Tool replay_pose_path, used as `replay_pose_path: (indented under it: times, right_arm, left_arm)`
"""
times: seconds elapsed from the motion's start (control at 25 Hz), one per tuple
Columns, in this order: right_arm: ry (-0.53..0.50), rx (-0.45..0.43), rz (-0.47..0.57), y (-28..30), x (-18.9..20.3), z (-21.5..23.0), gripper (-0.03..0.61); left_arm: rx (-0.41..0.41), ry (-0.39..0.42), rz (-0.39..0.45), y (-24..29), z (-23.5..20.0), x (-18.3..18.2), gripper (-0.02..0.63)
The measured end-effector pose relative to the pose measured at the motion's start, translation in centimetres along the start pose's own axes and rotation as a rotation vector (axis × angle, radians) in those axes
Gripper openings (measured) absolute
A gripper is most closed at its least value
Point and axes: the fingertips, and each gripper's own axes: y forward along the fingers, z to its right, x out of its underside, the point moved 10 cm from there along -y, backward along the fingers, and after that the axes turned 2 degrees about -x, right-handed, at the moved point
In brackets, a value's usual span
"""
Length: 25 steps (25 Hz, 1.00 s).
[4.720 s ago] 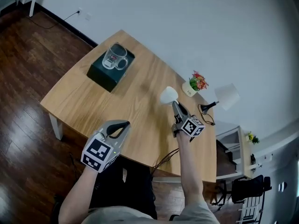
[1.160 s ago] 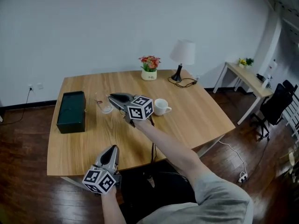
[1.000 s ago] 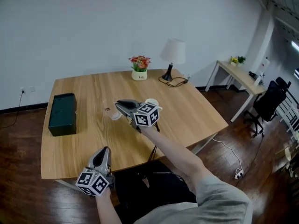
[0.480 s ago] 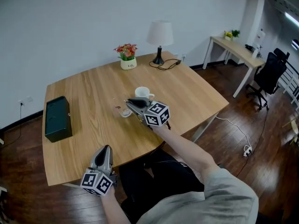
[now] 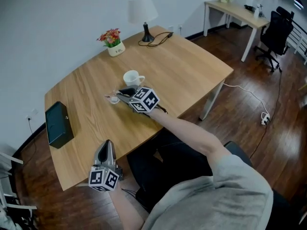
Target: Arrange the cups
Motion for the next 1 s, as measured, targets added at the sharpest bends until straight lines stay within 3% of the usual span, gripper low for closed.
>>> replay_pose_path:
  times: [0.24,0.4,0.52,0.6,0.76,1.0]
  right_arm:
    - [-0.021,0.04,0.025,-6.1,0.1,-1.0,0.086]
    - [-0.044,0.03,0.126,-13.4,-1.4,-1.4,0.078]
    - [-0.11,0.027,0.199,-19.4,-3.2,-2.6,0.08]
    - [-0.148,0.031,0.258,-23.4,-4.5,-3.5,0.081]
    - [-0.187,0.028,0.357,-30.3,-5.5,-5.2,0.071]
    - [-0.233,0.017,0.421,-34.9,-7.4,-7.1,0.07]
  left_arm:
    - [-0.005,0.102,-0.066,0.4,0.6,0.5,0.01]
    - [0.049,0.046,-0.06,1.1,1.5,0.3,0.011]
    - [0.078,0.083,-0.064,1.2,3.4,-0.4,0.01]
    - [0.105,0.112,-0.042,1.0,5.1,-1.2,0.01]
    - [0.139,0.094,0.042,-0.5,8.6,-1.7,0.011]
    - [0.143,0.127,0.096,-3.5,12.0,0.4,0.011]
